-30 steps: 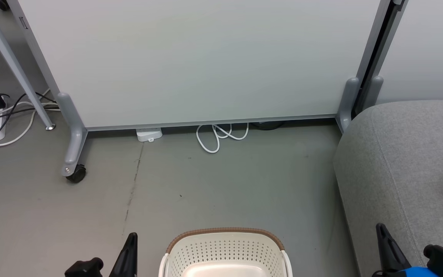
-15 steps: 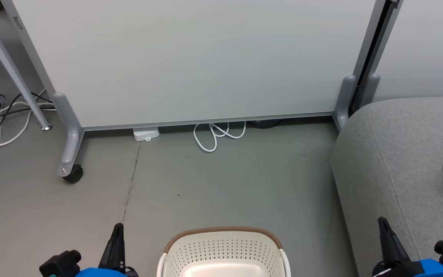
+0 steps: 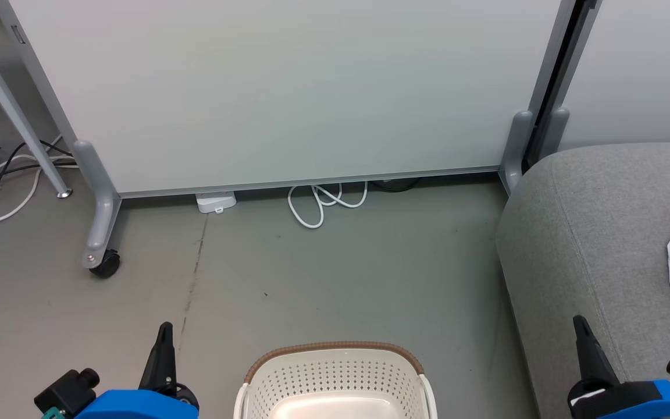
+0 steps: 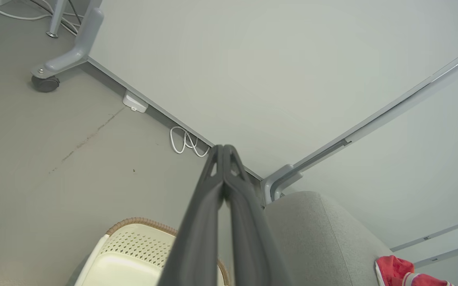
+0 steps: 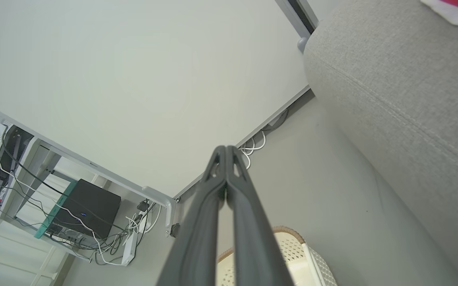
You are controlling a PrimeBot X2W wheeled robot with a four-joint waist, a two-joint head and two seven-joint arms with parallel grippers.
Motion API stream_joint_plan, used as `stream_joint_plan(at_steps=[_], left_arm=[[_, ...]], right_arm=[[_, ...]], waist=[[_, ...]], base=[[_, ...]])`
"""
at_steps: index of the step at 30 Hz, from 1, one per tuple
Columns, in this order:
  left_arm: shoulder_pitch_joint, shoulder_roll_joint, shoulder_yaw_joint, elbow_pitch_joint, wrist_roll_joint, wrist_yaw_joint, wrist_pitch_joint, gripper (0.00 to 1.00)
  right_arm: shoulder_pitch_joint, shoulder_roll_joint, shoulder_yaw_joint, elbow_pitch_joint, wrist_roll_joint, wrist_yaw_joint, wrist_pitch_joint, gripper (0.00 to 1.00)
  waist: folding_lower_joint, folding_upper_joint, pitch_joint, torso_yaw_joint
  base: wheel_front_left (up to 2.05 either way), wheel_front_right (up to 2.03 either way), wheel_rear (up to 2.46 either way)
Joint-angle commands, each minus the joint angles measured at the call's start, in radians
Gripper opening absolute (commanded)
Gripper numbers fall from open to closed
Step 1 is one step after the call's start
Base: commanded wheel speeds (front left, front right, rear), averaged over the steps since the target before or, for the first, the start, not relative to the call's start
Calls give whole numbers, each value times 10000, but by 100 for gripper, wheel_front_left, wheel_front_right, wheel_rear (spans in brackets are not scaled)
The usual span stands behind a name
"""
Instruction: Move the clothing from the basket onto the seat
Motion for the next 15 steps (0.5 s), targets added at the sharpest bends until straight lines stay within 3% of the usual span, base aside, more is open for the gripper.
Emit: stream_joint_plan(at_steps=[1,15], left_arm=[[-281,3,95,-173,-270,-5,47,0],[-472,-28,444,-360,-1925,-7,481,0]], right_arm=[[-296,-66,-29,-164,301,4,48,0],[-512,-80,-45,-187,2026,4,378,0]], waist=[[-1,0,3,-7],[-1,0,50,-111]], base=[[0,0,0],[0,0,0]])
